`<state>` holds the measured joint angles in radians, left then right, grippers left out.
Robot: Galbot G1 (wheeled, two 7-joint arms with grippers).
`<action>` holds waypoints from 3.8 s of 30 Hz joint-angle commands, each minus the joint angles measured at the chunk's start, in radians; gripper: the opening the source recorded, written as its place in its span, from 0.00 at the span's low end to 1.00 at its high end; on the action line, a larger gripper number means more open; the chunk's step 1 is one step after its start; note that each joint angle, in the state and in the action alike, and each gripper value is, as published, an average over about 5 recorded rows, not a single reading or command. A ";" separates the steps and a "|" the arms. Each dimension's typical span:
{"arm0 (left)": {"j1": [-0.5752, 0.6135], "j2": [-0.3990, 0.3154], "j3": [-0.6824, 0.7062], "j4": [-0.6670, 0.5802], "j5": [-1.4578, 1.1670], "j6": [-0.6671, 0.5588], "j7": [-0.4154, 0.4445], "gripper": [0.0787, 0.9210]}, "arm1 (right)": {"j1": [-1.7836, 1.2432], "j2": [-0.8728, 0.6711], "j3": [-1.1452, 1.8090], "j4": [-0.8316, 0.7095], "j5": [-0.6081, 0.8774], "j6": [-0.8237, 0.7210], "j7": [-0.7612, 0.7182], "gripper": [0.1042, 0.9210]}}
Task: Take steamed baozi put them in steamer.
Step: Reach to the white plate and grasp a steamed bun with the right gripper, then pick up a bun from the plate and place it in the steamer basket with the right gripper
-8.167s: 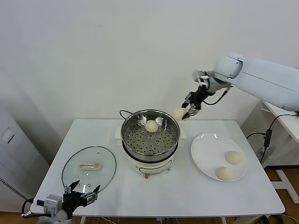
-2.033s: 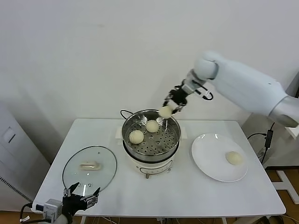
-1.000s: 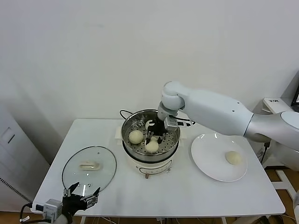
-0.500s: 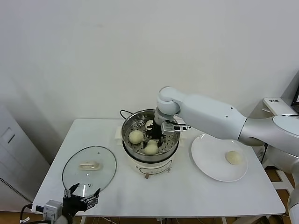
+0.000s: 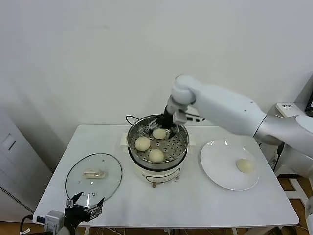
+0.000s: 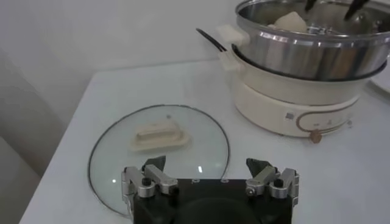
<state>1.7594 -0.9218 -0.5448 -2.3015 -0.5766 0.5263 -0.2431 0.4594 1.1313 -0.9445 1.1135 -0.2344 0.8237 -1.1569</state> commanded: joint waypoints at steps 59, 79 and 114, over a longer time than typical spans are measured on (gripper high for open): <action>-0.026 -0.005 0.004 0.000 -0.007 0.022 -0.010 0.88 | -0.436 -0.290 0.319 -0.576 -0.052 -0.438 -0.079 0.88; -0.030 0.003 0.014 0.000 -0.007 0.020 -0.009 0.88 | -0.470 -0.236 0.423 -0.655 -0.125 -0.425 -0.050 0.77; -0.038 0.002 0.020 0.000 0.000 0.026 -0.024 0.88 | 0.460 -0.262 -0.716 0.047 0.937 -0.983 -0.017 0.42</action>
<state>1.7235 -0.9206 -0.5251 -2.3019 -0.5776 0.5525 -0.2660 0.6408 0.7794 -1.3606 0.9918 0.3709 0.0280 -1.2045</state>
